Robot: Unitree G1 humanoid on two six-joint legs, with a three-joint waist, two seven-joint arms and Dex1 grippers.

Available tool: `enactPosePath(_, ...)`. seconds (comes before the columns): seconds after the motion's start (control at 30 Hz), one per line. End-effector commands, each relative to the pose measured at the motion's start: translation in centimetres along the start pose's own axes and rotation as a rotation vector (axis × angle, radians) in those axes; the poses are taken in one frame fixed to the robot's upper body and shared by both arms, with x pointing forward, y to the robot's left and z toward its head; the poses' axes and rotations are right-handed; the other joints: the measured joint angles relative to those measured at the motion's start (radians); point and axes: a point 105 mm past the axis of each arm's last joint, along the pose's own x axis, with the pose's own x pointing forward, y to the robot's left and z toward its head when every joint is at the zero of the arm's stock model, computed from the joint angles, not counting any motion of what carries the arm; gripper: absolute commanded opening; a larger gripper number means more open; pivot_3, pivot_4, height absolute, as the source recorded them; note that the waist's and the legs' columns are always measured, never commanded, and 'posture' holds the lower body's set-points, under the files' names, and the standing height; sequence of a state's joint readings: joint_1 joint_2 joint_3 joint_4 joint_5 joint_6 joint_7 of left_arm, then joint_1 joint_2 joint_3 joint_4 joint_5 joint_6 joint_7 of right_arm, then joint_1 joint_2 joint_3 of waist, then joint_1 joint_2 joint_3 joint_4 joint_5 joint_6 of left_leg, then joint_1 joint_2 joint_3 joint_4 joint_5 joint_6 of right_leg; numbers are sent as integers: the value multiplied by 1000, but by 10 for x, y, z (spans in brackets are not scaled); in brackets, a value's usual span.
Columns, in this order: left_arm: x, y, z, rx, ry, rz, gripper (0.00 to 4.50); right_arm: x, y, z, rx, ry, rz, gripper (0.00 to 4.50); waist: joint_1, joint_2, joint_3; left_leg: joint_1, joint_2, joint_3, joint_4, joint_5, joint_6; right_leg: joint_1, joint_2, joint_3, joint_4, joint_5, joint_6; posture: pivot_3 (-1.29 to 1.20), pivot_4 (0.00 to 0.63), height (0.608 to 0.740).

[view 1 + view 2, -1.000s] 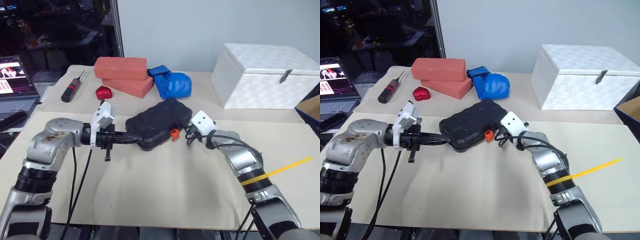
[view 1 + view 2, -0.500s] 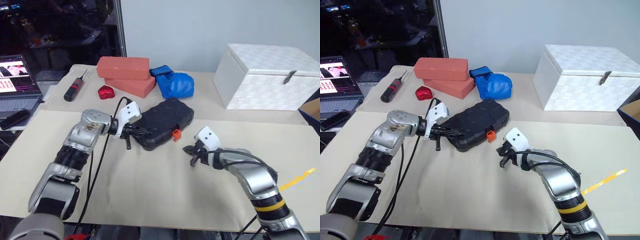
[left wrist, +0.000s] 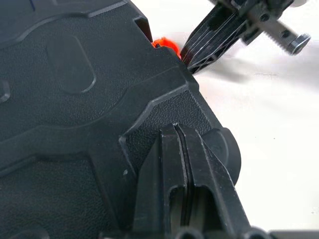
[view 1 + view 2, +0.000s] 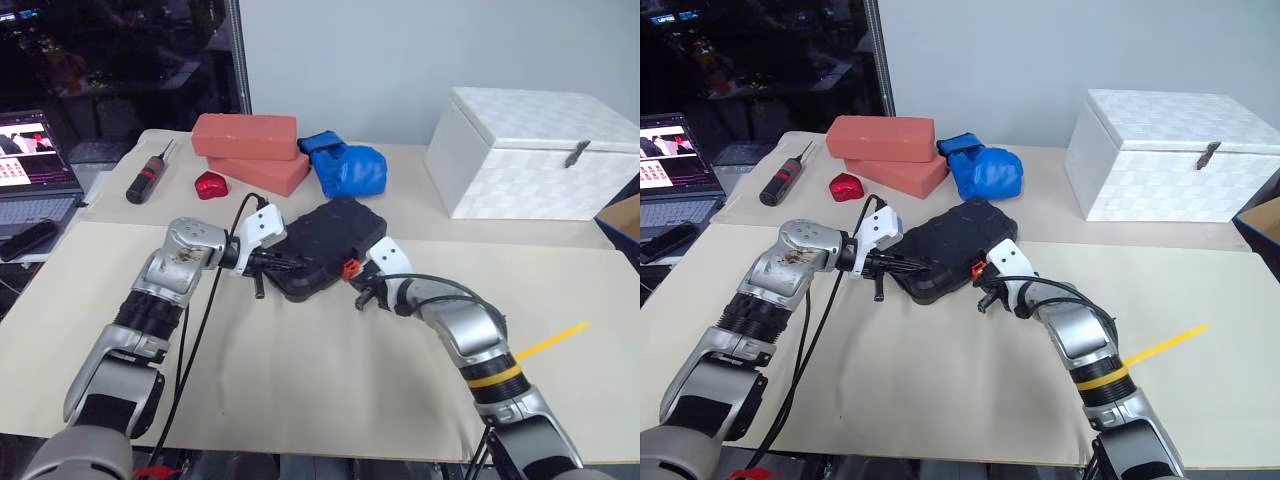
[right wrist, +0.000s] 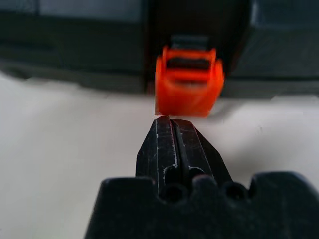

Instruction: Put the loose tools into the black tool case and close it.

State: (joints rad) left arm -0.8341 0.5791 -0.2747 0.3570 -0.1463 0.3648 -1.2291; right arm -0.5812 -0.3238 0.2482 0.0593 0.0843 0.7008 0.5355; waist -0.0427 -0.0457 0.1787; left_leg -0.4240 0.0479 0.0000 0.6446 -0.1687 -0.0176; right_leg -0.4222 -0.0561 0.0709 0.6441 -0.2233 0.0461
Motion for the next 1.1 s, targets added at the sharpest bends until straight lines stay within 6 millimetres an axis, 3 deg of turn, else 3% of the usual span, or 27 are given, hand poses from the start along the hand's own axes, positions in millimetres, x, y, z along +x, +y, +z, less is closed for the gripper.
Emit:
enactPosePath(0.03, 5, -10, -21, -45, 64, -20, 40, 3, -7, 23, -23, -116, -39, 0, -1, 0, 0, 0, 0, 0, 0, 0, 0, 0, 0, 0, 0, 0, 0, 0, 150, 736)
enactPosePath(0.53, 8, -15, -31, -70, 71, -19, 40, -21, -11, 43, -31, -241, -125, 0, -7, 0, 0, 0, 0, 0, 0, 0, 0, -1, 0, 1, 1, 0, 0, 0, 150, 736)
enactPosePath(0.77, 11, -18, -33, -77, 74, -25, 40, -18, -2, 51, 26, -273, -101, 0, -11, 1, -1, 2, 0, 0, 0, 0, 0, 0, 0, 1, 1, 0, 0, 0, 150, 736)
enactPosePath(0.97, 11, -19, -33, -80, 72, -24, 40, -19, 1, 48, 45, -270, -95, 0, -3, 2, -2, 1, 0, 0, -1, 0, 0, 0, 0, 0, 0, 0, 0, 0, 150, 736)
enactPosePath(1.1, 11, -19, -35, -86, 75, -16, 40, -39, -5, 32, 61, -215, -146, 0, 2, 3, -2, 0, 0, 0, -2, 0, 0, 0, 0, 0, 0, -1, 0, 0, 150, 736)
